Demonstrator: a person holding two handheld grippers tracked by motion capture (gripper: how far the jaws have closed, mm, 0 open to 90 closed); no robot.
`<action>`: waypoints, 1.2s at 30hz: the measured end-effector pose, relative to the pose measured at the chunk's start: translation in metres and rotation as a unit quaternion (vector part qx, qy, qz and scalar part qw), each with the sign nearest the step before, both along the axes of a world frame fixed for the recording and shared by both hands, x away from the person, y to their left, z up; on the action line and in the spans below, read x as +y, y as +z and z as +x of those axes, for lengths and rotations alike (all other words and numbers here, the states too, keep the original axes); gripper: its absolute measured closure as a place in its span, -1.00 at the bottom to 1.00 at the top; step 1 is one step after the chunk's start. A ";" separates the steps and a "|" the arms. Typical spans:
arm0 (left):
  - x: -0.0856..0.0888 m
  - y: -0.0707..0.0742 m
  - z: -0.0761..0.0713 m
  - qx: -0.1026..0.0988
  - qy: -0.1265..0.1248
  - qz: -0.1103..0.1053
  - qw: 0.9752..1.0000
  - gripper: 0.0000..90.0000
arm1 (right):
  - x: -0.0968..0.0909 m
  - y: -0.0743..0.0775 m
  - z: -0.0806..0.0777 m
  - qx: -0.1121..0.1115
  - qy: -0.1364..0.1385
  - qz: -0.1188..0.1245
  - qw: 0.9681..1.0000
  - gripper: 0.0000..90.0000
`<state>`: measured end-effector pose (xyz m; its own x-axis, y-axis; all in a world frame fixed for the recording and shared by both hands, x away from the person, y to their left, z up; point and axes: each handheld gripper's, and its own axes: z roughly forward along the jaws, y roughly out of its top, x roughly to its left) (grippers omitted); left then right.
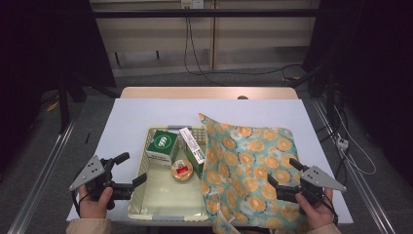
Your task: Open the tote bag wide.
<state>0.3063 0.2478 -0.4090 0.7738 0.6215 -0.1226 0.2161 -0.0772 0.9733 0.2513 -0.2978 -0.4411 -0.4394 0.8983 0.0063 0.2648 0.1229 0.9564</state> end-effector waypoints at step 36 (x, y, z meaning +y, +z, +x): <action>-0.002 0.001 -0.002 0.005 -0.003 0.000 1.000 -0.93 | 0.004 0.023 0.132 0.107 0.039 -0.059 0.992 -0.64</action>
<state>0.3044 0.2460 -0.4081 0.7762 0.6167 -0.1309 0.2261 -0.0785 0.9709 0.3833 -0.2939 -0.4185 -0.5073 0.8617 0.0043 0.4453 0.2578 0.8575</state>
